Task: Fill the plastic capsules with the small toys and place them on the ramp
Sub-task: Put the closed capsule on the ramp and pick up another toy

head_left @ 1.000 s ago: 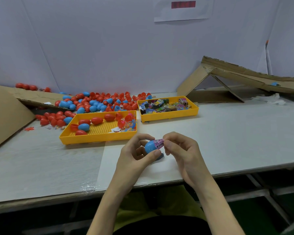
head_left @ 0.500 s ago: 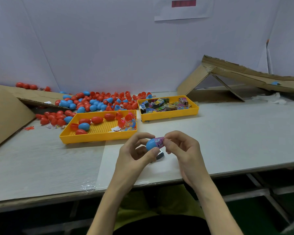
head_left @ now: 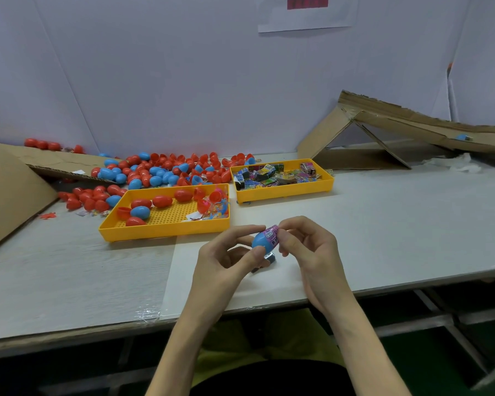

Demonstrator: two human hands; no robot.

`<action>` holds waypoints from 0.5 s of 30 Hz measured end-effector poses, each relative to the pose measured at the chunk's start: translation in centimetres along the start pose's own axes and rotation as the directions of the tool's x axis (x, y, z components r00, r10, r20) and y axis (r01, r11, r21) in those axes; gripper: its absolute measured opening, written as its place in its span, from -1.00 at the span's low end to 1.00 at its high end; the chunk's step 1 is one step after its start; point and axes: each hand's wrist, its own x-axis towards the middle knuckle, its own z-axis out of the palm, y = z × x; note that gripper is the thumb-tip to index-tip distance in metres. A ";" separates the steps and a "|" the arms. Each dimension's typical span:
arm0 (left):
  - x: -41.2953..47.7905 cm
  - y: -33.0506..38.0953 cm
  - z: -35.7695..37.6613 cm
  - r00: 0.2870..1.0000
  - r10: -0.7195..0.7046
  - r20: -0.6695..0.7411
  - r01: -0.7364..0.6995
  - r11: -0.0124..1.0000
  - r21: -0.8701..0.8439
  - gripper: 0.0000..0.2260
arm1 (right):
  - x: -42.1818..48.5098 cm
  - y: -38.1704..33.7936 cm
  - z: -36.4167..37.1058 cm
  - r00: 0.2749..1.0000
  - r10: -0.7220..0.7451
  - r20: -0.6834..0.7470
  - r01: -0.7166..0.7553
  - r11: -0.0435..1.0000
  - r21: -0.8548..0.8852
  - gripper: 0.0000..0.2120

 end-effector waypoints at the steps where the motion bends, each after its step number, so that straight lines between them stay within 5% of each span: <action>1: 0.0 0.0 0.0 1.000 0.000 -0.008 0.000 1.000 0.001 -0.76 | 0.0 0.0 0.0 1.000 0.001 -0.002 -0.001 1.000 -0.004 -0.96; 15: 0.1 -0.5 -0.3 0.997 0.035 -0.073 -0.039 0.998 -0.051 -0.76 | 0.0 -0.2 0.1 1.000 -0.020 0.013 0.021 0.999 -0.026 -0.87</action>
